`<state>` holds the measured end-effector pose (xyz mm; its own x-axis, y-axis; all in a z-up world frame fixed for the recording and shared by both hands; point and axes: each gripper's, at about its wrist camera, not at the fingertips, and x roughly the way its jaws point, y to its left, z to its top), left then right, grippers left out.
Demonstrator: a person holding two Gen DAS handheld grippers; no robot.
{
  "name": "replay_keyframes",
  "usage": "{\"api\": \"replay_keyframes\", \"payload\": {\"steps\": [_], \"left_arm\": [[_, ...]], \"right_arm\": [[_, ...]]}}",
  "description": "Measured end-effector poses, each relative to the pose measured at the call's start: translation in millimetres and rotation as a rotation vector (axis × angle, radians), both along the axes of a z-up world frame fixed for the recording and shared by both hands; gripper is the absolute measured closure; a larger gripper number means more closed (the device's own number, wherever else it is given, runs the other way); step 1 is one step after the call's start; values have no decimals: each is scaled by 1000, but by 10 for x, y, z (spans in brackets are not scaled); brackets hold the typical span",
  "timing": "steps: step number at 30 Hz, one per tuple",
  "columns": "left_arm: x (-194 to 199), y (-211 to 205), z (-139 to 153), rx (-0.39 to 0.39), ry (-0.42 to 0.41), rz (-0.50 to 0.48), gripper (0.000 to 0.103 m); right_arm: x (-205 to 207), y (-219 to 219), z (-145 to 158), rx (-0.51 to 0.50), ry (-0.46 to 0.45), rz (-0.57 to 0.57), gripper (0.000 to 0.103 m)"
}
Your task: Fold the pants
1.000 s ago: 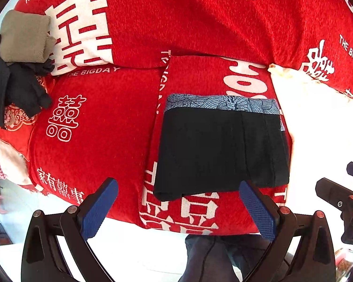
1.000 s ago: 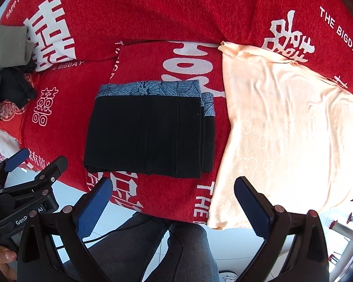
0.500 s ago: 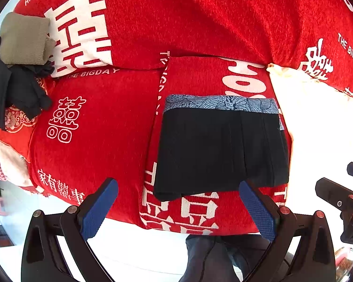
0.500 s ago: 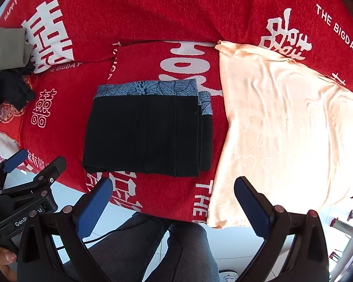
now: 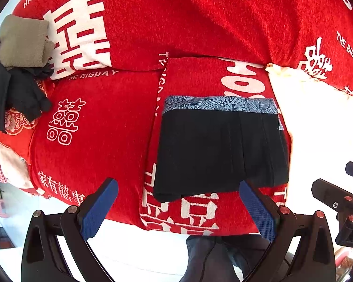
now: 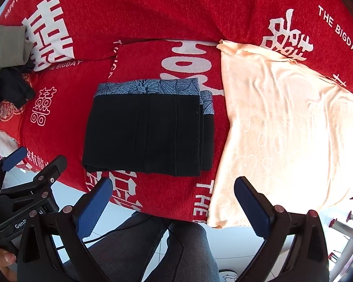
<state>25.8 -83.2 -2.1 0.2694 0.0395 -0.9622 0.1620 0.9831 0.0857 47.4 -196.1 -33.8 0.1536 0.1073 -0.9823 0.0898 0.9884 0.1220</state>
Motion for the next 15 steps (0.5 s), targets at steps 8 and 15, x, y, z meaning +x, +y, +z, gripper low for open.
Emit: {"api": "replay_keyframes", "payload": {"steps": [8,15], "left_arm": [[8,-10,-12,-5,2,8,0],[3,-35,15,-15,-11,4,0]], "right_arm": [[-5,37,-11,-5,2,5,0],[-9,50,-12,-6,4,5,0]]}}
